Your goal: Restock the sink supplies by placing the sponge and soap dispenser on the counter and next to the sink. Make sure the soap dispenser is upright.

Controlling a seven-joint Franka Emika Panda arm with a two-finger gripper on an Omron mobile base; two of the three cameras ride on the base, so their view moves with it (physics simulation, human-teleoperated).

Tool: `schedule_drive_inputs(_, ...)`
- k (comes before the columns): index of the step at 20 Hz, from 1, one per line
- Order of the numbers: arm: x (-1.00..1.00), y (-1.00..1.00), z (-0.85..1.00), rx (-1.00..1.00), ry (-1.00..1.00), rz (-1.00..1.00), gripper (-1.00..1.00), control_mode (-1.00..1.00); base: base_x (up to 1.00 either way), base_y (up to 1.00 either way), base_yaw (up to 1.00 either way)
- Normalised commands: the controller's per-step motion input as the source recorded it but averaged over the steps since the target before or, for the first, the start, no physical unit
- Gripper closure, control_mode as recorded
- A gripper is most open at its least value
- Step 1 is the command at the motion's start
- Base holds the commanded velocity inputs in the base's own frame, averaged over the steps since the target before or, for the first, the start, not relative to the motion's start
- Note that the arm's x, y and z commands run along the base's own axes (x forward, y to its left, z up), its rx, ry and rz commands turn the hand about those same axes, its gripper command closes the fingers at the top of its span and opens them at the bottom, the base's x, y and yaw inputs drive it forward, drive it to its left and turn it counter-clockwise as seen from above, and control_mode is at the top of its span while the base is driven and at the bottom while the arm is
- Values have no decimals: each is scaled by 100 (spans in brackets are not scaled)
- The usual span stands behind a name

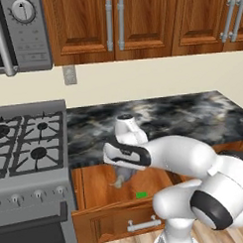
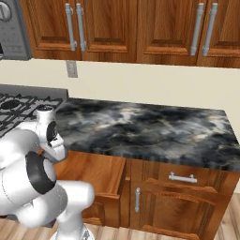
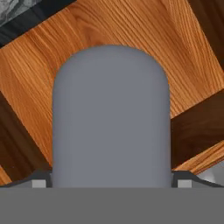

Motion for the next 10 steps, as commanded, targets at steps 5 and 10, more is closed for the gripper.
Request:
schedule_drive_inputs(5, -36, -24, 100, 0, 16, -15, 100, -100, 0, 0, 0)
schedule_drive_inputs(10, -78, -44, 94, 0, 1, -19, 100, -100, 0, 0, 0)
